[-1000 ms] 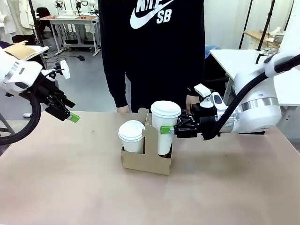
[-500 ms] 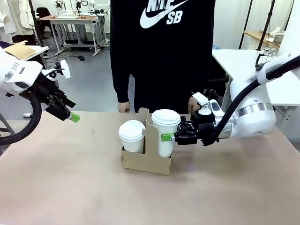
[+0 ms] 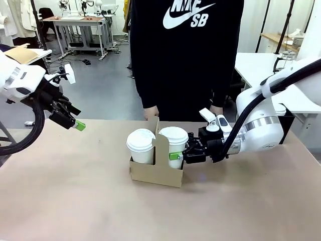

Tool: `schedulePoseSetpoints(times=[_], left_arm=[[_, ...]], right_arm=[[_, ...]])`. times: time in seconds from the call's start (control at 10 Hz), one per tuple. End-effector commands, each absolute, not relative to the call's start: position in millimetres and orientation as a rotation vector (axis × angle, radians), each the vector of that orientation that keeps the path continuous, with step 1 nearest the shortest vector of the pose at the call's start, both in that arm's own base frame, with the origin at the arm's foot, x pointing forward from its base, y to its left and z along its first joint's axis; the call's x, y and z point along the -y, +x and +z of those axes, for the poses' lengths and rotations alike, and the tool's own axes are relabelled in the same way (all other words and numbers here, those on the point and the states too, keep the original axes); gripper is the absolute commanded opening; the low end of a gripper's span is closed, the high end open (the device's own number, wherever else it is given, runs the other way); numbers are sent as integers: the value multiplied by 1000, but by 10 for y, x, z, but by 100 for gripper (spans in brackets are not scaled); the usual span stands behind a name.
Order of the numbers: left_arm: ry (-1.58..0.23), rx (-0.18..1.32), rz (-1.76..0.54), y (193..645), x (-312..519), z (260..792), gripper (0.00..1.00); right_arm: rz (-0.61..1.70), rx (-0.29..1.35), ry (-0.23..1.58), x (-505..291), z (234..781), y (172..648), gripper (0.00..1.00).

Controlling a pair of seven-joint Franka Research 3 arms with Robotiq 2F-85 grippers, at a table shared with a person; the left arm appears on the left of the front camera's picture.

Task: Pour a drink into a cup and package it in a carrier.
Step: Insert the held 600 ml Paper Cup into the Cup Carrier.

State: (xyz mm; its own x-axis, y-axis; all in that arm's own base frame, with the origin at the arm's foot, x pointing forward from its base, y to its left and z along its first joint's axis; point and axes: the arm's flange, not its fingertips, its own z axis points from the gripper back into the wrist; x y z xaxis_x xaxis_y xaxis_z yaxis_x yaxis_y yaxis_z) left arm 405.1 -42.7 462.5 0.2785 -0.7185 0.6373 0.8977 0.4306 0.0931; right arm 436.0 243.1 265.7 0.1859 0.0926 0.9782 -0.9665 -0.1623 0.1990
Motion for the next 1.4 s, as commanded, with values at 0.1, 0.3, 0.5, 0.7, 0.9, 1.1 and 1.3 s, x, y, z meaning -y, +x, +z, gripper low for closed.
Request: schedulePoseSetpoints(times=[0.1,0.3,0.5,0.7,0.9,1.1,1.3], left_arm=[[-323,678,-1099,4072,432,4631,100],[-323,678,-1099,4072,432,4631,100],[-323,678,-1099,4072,432,4631,100],[-323,678,-1099,4072,432,4631,100],[-323,678,-1099,4072,432,4631,100],[-323,678,-1099,4072,432,4631,100],[-323,678,-1099,4072,432,4631,100]], right_arm=[[1281,938,1336,-2424,2590,4464,80],[1292,952,1325,-2380,2572,4472,100],[1325,946,1292,-2346,2620,4466,100],[1323,939,1253,-2235,2692,4480,100],[1315,935,1188,-2011,2811,4522,100],[1307,903,1122,-1783,2899,4551,100],[1256,889,1028,-1367,3103,4492,100]])
